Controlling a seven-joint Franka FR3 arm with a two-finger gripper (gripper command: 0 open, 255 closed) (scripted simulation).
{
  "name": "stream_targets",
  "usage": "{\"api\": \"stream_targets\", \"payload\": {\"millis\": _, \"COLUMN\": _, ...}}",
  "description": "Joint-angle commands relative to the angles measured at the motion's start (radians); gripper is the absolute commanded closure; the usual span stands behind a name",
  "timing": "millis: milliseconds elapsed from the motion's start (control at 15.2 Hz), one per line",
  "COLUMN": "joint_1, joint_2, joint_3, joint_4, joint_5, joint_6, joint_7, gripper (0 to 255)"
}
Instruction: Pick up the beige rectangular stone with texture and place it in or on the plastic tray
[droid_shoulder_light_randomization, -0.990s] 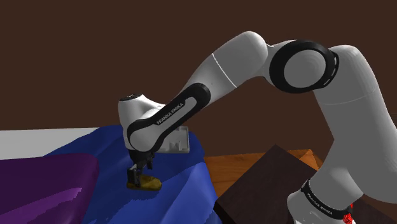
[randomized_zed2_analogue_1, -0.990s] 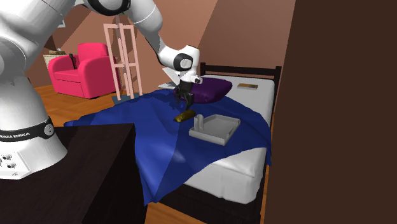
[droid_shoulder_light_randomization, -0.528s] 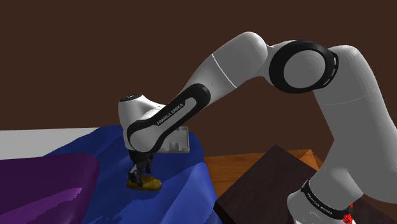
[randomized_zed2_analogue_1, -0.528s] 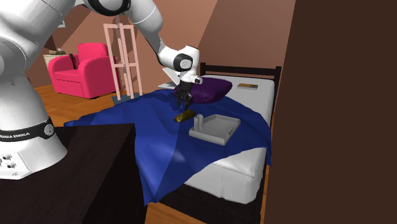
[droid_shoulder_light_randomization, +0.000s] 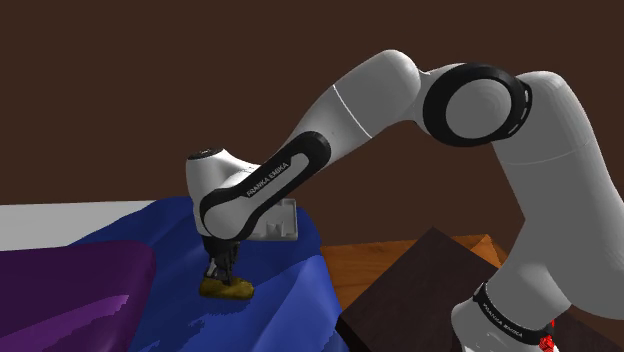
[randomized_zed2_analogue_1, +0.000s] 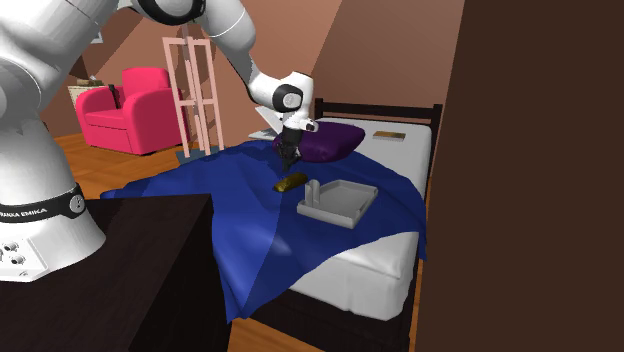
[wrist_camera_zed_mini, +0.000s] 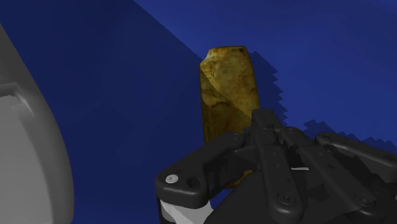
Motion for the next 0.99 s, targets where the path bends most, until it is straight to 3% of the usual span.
{"api": "stream_targets", "payload": {"millis": 0, "joint_1": 0.0, "joint_2": 0.0, "joint_3": 0.0, "joint_4": 0.0, "joint_5": 0.0, "joint_6": 0.0, "joint_7": 0.0, "gripper": 255}}
{"api": "stream_targets", "payload": {"millis": 66, "joint_1": 0.0, "joint_2": 0.0, "joint_3": 0.0, "joint_4": 0.0, "joint_5": 0.0, "joint_6": 0.0, "joint_7": 0.0, "gripper": 0}}
{"api": "stream_targets", "payload": {"millis": 264, "joint_1": -0.074, "joint_2": 0.155, "joint_3": 0.027, "joint_4": 0.21, "joint_5": 0.095, "joint_6": -0.118, "joint_7": -0.051, "gripper": 0}}
{"api": "stream_targets", "payload": {"millis": 924, "joint_1": -0.056, "joint_2": 0.211, "joint_3": 0.022, "joint_4": 0.2, "joint_5": 0.089, "joint_6": -0.05, "joint_7": -0.047, "gripper": 0}}
